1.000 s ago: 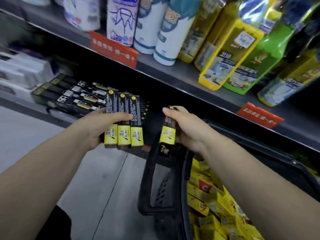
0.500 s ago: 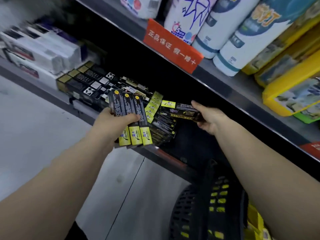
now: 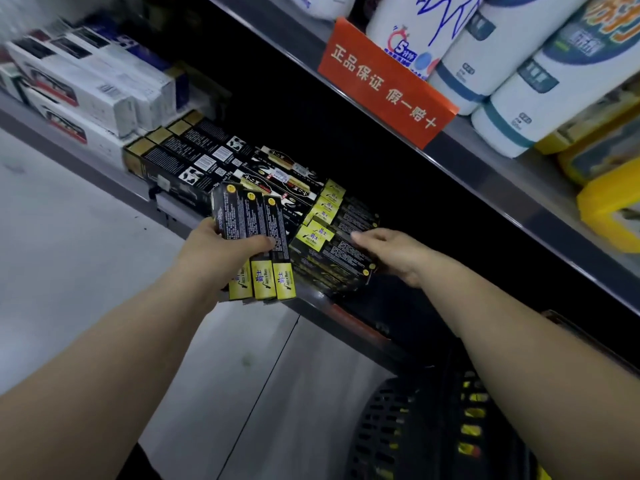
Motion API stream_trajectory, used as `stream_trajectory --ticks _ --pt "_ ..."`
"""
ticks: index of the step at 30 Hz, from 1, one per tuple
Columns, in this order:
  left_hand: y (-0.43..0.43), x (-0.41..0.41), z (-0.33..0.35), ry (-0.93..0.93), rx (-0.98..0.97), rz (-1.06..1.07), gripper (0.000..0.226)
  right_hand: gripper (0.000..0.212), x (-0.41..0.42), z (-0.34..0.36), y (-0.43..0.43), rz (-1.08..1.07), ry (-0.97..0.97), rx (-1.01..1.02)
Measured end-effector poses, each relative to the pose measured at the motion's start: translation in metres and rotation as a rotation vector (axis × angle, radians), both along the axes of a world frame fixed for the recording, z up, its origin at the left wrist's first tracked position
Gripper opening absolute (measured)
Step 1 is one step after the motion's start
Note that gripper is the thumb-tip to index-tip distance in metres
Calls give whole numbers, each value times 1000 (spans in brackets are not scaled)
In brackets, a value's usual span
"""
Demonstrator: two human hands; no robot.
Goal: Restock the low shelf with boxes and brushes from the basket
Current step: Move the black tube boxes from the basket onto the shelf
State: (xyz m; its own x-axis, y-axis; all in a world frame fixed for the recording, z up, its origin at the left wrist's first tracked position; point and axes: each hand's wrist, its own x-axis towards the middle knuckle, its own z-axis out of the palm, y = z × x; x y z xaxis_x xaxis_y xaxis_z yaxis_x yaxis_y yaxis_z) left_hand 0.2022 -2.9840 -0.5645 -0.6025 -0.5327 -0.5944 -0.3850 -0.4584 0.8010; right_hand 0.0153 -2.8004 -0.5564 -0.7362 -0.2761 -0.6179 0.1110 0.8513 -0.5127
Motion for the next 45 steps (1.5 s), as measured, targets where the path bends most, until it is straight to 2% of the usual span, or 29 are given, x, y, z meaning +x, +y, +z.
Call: stream_trajectory --ticks 5,9,14,17,22,27,30,33,37,41,43,45 --pt "1 3 2 1 1 -21 47 101 2 1 -1 501 107 277" --pt "4 3 3 22 3 -14 43 92 4 -2 -9 611 193 294" --pt "18 1 -1 -3 105 5 47 92 3 -4 -9 569 224 300" --pt "24 -5 -2 24 69 6 51 96 2 -3 -7 533 185 270" --pt "29 -9 -8 10 77 12 50 54 -10 8 3 411 240 134" --pt "35 -16 -10 6 75 23 49 62 -11 6 1 507 225 188" --pt "38 -18 -12 -7 72 24 50 57 -16 5 -7 577 239 196" --pt "41 -20 -13 -10 92 37 51 54 -21 3 -7 600 264 182" --pt "41 -21 -14 -9 103 67 51 59 -23 3 -4 615 225 159" --pt "41 -22 -12 14 122 118 50 53 -26 4 -4 611 177 137" --pt "41 -22 -11 24 127 135 50 45 -28 7 -3 549 179 64" --pt "41 -21 -9 25 127 144 48 39 -31 9 -2 374 170 -50"
